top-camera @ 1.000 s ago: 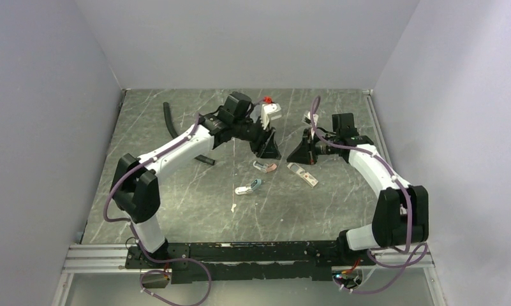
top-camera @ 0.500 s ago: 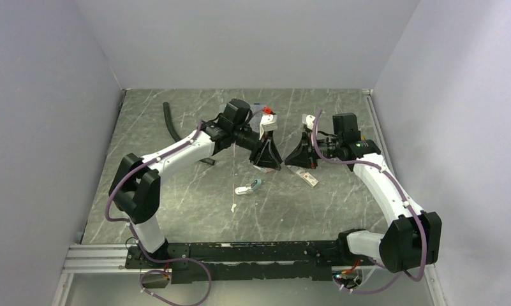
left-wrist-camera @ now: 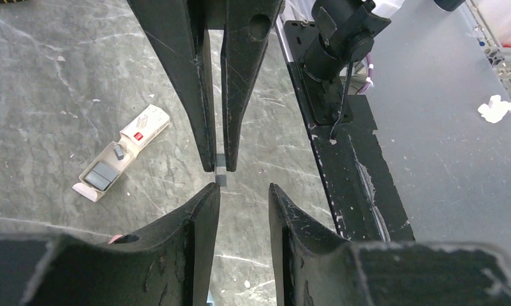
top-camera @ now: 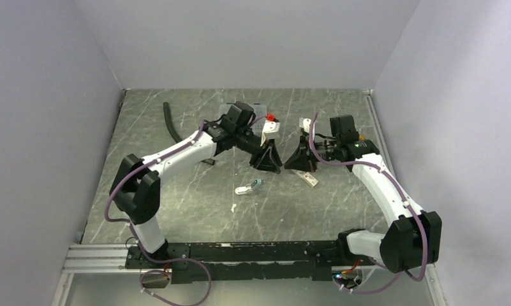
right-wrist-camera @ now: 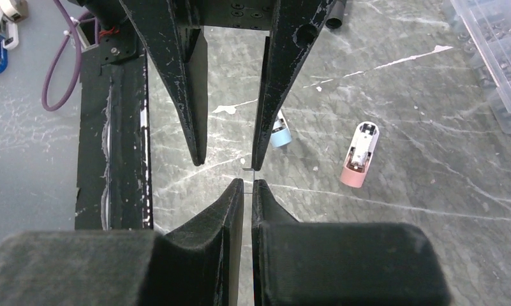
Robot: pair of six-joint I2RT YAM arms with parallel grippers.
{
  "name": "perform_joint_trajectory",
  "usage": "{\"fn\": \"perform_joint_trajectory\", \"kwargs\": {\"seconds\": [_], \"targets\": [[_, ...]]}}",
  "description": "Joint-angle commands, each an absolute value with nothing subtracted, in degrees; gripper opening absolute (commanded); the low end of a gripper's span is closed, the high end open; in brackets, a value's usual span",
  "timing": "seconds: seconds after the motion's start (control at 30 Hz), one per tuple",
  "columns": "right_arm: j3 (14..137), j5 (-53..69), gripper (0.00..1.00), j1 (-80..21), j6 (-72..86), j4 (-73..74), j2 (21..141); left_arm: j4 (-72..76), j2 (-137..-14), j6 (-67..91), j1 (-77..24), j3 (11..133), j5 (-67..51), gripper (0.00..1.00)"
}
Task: Load the staples into the stapler
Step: Adjust the staple.
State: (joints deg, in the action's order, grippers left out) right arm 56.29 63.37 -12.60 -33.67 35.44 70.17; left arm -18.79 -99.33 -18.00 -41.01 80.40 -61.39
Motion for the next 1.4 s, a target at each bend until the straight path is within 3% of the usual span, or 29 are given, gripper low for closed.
{"fn": "perform_joint_trajectory", "kwargs": {"seconds": [0.0, 0.6, 0.83, 1.07, 1.2, 1.37], "targets": [[58.0, 66.1, 0.05, -13.3, -36.5, 35.0, 70.2, -18.1, -98.5, -20.6, -41.8, 81.6, -60.0, 0.39], [55.0, 65.7, 0.04, -13.4, -29.0, 26.4, 67.5, -9.8, -97.5, -14.1, -41.1, 76.9, -61.5, 0.36], [55.1, 65.7, 0.04, -13.4, -29.2, 26.9, 68.0, -8.8, -97.9, -13.0, -40.7, 77.1, -61.4, 0.25], [55.1, 65.6, 0.04, -13.4, -29.5, 27.1, 68.3, -9.6, -98.0, -13.6, -40.8, 77.9, -60.8, 0.20], [54.9, 65.4, 0.08, -13.4, -29.3, 27.0, 68.5, -10.4, -98.1, -14.3, -40.7, 78.3, -60.2, 0.16], [55.3, 64.0, 0.24, -13.3, -29.3, 27.4, 68.3, -13.2, -97.7, -17.3, -40.7, 78.8, -57.7, 0.10]]}}
